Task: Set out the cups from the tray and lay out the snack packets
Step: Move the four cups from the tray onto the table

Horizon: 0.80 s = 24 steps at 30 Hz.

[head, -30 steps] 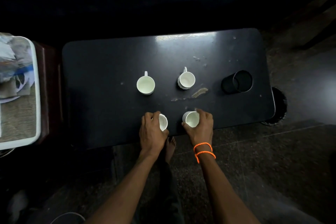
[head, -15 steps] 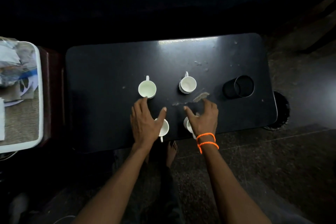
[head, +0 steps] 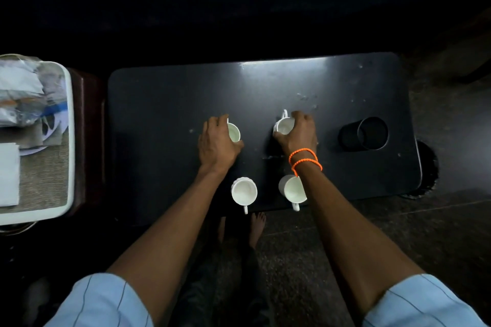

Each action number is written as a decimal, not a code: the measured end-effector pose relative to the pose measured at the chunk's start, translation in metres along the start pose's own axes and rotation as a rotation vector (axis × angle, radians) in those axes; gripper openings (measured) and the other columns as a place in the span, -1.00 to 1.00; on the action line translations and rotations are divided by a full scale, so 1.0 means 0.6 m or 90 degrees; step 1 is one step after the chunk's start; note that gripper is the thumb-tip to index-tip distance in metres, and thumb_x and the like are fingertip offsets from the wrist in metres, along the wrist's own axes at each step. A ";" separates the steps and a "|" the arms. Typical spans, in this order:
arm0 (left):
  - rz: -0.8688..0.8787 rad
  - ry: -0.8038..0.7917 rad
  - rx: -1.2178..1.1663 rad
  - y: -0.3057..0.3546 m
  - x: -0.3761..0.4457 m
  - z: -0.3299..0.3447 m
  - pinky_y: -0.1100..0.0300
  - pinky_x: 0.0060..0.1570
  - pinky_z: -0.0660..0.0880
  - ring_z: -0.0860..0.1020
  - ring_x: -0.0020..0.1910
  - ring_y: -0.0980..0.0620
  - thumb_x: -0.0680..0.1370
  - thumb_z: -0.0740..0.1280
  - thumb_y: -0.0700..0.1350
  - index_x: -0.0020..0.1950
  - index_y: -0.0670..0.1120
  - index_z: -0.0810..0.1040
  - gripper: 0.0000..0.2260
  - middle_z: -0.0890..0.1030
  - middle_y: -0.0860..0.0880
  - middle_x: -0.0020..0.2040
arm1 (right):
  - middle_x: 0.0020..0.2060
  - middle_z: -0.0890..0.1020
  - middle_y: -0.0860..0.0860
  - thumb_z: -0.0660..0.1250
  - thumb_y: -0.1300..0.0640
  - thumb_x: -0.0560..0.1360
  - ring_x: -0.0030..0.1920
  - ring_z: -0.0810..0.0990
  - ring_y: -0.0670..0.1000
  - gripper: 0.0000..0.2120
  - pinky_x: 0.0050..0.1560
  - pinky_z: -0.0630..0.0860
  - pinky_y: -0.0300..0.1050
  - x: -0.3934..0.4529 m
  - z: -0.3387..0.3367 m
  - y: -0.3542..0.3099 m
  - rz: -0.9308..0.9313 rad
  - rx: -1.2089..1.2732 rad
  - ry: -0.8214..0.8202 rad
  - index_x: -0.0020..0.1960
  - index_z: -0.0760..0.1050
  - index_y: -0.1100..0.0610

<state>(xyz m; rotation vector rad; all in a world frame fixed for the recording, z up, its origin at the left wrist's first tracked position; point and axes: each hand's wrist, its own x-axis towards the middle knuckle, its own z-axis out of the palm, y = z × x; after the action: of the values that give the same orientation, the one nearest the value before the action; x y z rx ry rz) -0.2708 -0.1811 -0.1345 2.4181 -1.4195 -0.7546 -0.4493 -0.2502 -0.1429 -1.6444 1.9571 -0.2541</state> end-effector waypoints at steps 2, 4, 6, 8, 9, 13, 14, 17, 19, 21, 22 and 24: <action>0.003 0.010 -0.002 0.004 -0.004 0.004 -0.09 0.16 0.52 0.50 0.27 -0.19 0.38 0.55 0.00 0.41 -0.09 0.50 -0.38 0.56 -0.14 0.26 | 0.14 0.56 0.18 0.51 0.00 0.38 0.16 0.55 0.22 -0.48 0.10 0.52 0.00 -0.002 -0.001 0.003 0.001 -0.001 0.006 0.26 0.52 0.17; 0.011 0.018 -0.010 0.009 -0.006 0.010 -0.08 0.15 0.52 0.51 0.27 -0.19 0.37 0.57 0.02 0.39 -0.10 0.52 -0.38 0.57 -0.14 0.25 | 0.15 0.57 0.16 0.51 -0.02 0.38 0.17 0.55 0.20 -0.48 0.08 0.53 -0.02 -0.003 -0.003 0.004 0.002 0.000 0.012 0.27 0.52 0.16; 0.016 0.022 -0.012 0.015 -0.008 0.015 -0.06 0.13 0.51 0.51 0.26 -0.18 0.36 0.58 0.04 0.38 -0.09 0.53 -0.37 0.58 -0.13 0.25 | 0.14 0.57 0.15 0.51 -0.04 0.38 0.17 0.55 0.20 -0.47 0.06 0.53 -0.02 -0.003 -0.003 0.006 -0.003 0.003 0.017 0.27 0.52 0.15; 0.019 0.025 -0.009 0.019 -0.009 0.020 -0.05 0.10 0.51 0.52 0.24 -0.17 0.35 0.59 0.05 0.36 -0.09 0.53 -0.38 0.58 -0.12 0.23 | 0.13 0.57 0.15 0.50 -0.05 0.39 0.16 0.55 0.20 -0.48 0.03 0.54 -0.01 -0.002 -0.003 0.008 -0.007 0.003 0.026 0.25 0.52 0.15; 0.021 0.026 -0.009 0.021 -0.010 0.022 -0.05 0.09 0.51 0.52 0.23 -0.17 0.35 0.59 0.05 0.35 -0.09 0.53 -0.38 0.58 -0.12 0.22 | 0.13 0.58 0.15 0.50 -0.06 0.39 0.16 0.56 0.20 -0.49 0.02 0.54 -0.01 -0.001 -0.002 0.009 -0.008 0.003 0.029 0.25 0.52 0.15; 0.027 0.029 -0.008 0.025 -0.013 0.028 -0.06 0.07 0.53 0.52 0.22 -0.17 0.34 0.59 0.06 0.31 -0.09 0.54 -0.40 0.58 -0.13 0.20 | 0.15 0.57 0.15 0.51 -0.08 0.38 0.16 0.56 0.20 -0.45 0.05 0.54 -0.01 0.000 -0.001 0.015 0.003 0.014 0.016 0.27 0.51 0.16; 0.028 0.029 -0.005 0.026 -0.013 0.029 -0.06 0.07 0.52 0.52 0.22 -0.17 0.35 0.59 0.06 0.31 -0.09 0.54 -0.41 0.58 -0.13 0.20 | 0.15 0.57 0.16 0.52 -0.08 0.38 0.16 0.56 0.21 -0.44 0.06 0.54 0.00 0.001 -0.001 0.017 0.006 0.017 0.011 0.27 0.51 0.16; 0.030 0.028 -0.001 0.026 -0.011 0.028 -0.06 0.10 0.52 0.51 0.24 -0.17 0.36 0.58 0.08 0.32 -0.09 0.53 -0.40 0.57 -0.13 0.22 | 0.18 0.54 0.17 0.56 -0.04 0.33 0.19 0.54 0.22 -0.37 0.10 0.52 -0.02 0.004 -0.002 0.021 0.012 0.011 -0.026 0.31 0.48 0.16; 0.036 0.027 -0.005 0.026 -0.012 0.027 -0.06 0.12 0.52 0.51 0.26 -0.17 0.35 0.59 0.09 0.34 -0.09 0.52 -0.38 0.56 -0.12 0.23 | 0.23 0.51 0.16 0.61 0.01 0.25 0.23 0.50 0.21 -0.26 0.15 0.49 -0.03 0.001 -0.005 0.025 0.017 0.006 -0.057 0.36 0.44 0.14; 0.038 0.027 -0.014 0.024 -0.015 0.025 -0.07 0.17 0.51 0.50 0.27 -0.16 0.34 0.60 0.14 0.36 -0.07 0.51 -0.33 0.55 -0.11 0.26 | 0.28 0.46 0.16 0.65 0.07 0.17 0.27 0.46 0.21 -0.13 0.20 0.47 0.00 -0.007 -0.011 0.028 0.020 0.012 -0.065 0.41 0.39 0.13; 0.037 0.032 -0.013 0.022 -0.018 0.023 -0.07 0.18 0.50 0.50 0.26 -0.15 0.32 0.59 0.18 0.37 -0.05 0.50 -0.30 0.55 -0.10 0.26 | 0.29 0.44 0.16 0.66 0.08 0.14 0.29 0.44 0.21 -0.08 0.23 0.47 0.03 -0.013 -0.015 0.028 0.016 0.008 -0.062 0.43 0.37 0.13; 0.038 0.054 -0.003 0.016 -0.026 0.015 -0.07 0.17 0.48 0.52 0.24 -0.14 0.29 0.58 0.23 0.36 -0.01 0.50 -0.28 0.55 -0.07 0.24 | 0.31 0.43 0.16 0.69 0.08 0.10 0.31 0.41 0.22 0.00 0.26 0.46 0.10 -0.023 -0.019 0.022 0.003 -0.028 -0.054 0.46 0.33 0.10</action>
<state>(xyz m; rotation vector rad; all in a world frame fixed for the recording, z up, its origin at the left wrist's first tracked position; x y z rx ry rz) -0.2888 -0.1720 -0.1329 2.3634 -1.4479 -0.6340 -0.4655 -0.2366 -0.1359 -1.6514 1.9152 -0.1383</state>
